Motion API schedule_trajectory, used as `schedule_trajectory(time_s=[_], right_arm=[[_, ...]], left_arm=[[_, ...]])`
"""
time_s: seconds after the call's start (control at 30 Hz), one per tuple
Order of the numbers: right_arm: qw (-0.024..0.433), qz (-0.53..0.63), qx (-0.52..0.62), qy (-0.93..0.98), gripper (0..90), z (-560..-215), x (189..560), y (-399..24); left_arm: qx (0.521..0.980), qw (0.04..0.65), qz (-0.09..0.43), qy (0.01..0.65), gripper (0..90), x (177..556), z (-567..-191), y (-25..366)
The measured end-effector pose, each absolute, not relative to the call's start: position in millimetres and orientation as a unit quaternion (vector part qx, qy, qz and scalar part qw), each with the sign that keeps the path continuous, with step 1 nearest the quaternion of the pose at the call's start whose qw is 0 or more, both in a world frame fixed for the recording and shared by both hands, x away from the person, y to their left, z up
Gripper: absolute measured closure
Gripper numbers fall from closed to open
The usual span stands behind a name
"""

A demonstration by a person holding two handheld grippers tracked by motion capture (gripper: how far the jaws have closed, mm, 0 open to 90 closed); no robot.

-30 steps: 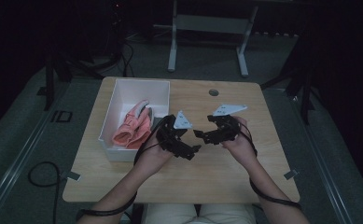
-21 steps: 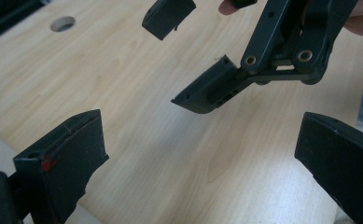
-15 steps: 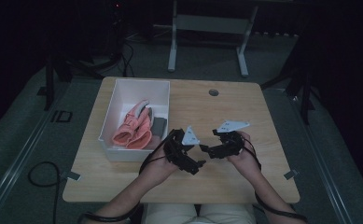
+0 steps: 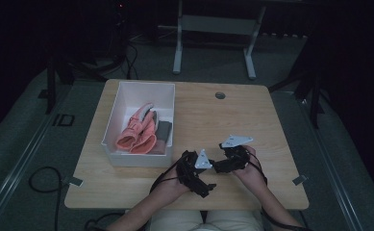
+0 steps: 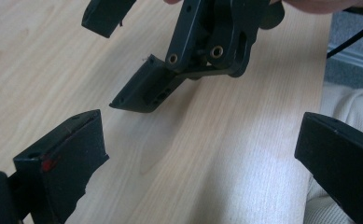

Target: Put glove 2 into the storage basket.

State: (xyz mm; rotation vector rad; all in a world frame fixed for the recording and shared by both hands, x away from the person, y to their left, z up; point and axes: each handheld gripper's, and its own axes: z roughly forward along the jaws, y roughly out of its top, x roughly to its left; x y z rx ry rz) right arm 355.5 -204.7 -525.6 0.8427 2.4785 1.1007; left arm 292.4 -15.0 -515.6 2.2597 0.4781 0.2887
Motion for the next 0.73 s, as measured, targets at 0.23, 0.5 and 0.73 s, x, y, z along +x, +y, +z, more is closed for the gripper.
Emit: schedule_trajectory(time_s=[0.23,0.5,0.73], right_arm=[[0.151,0.375,0.296,0.865,15.1,-539,352,-205],[0.144,0.379,0.310,0.860,14.8,-553,350,-211],[0.136,0.372,0.312,0.863,14.4,-562,350,-214]], left_arm=[[0.885,0.414,0.103,0.189,1.5,290,-531,-13],[0.887,0.409,0.106,0.185,1.5,287,-544,-13],[0.884,0.414,0.105,0.192,1.5,289,-546,-9]])
